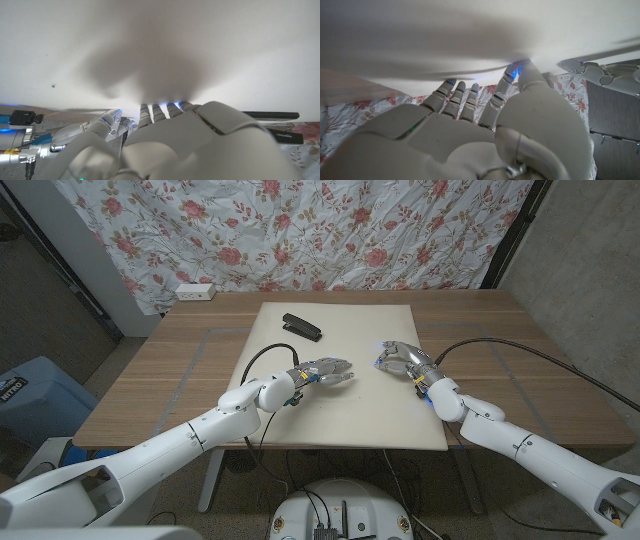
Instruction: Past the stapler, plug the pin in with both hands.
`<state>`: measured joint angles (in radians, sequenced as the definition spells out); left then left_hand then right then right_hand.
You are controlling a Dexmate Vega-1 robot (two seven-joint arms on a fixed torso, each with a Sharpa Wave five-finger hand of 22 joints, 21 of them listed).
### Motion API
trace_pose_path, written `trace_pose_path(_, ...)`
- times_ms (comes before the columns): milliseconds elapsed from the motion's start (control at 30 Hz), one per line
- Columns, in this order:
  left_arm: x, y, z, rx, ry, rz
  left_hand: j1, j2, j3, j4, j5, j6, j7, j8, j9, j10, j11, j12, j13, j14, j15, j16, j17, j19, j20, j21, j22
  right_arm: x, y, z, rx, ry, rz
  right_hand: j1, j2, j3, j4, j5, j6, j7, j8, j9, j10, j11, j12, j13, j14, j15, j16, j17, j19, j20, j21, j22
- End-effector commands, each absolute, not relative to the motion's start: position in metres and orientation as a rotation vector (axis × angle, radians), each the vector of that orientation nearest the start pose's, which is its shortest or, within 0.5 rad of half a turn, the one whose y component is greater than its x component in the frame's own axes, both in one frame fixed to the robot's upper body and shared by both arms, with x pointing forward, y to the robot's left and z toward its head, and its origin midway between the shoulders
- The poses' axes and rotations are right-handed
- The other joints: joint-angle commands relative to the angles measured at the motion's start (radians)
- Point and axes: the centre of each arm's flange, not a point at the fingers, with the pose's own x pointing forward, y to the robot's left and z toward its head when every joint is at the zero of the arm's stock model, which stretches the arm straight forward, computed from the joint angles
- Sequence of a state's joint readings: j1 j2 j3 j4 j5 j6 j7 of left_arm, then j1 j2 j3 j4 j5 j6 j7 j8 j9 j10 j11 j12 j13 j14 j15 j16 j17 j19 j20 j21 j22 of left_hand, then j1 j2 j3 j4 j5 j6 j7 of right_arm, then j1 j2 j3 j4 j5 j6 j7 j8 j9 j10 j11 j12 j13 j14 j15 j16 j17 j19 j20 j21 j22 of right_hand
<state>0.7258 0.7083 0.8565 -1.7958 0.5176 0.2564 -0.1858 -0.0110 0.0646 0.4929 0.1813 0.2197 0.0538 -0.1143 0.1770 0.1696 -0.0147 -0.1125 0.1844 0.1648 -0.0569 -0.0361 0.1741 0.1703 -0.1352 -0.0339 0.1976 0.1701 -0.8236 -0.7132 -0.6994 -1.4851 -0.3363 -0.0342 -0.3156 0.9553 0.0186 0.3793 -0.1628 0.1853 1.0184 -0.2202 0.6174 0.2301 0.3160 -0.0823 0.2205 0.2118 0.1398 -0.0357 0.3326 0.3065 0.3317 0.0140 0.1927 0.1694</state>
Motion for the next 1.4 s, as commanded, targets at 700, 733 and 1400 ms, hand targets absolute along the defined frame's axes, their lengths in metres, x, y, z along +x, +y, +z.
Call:
trace_pose_path(700,0.5956,0.1146,-0.0702,1.439,-0.48,-0.368,0.014,0.118,0.018,-0.004,0.006,0.008,0.001,0.005,0.002,0.006,-0.001,0.003,0.006,0.002,-0.077,0.005,0.001,0.006,-0.129,0.001,0.002,0.6418,-0.239,-0.0947,-1.144,-0.547,-0.021,0.011,0.006,-0.006,-0.002,0.006,0.019,0.001,0.006,0.005,0.009,-0.001,-0.001,0.001,0.013,-0.011,0.008,0.003,0.021,-0.002,0.009,0.004)
trace_pose_path(733,0.5956,0.1148,-0.0703,1.438,-0.478,-0.369,0.014,0.118,0.018,-0.004,0.006,0.008,0.002,0.005,0.002,0.006,-0.001,0.003,0.006,0.002,-0.077,0.005,0.001,0.006,-0.129,0.001,0.002,0.6419,-0.239,-0.095,-1.142,-0.546,-0.022,0.011,0.006,-0.006,-0.002,0.006,0.019,0.0,0.006,0.005,0.008,0.0,-0.001,0.001,0.012,-0.012,0.008,0.003,0.021,-0.002,0.009,0.004)
trace_pose_path(1400,0.5972,0.1148,-0.0705,1.442,-0.48,-0.376,0.017,0.119,0.029,-0.007,0.006,0.006,0.002,0.003,0.003,0.005,-0.003,0.002,0.006,0.004,-0.073,0.004,0.0,0.007,-0.126,-0.001,0.002,0.638,-0.2385,-0.0945,-1.136,-0.571,-0.01,0.008,-0.007,-0.012,-0.002,0.007,-0.011,-0.001,-0.011,0.002,0.004,0.01,-0.004,0.001,0.004,-0.003,0.003,0.003,0.019,0.012,0.007,0.004)
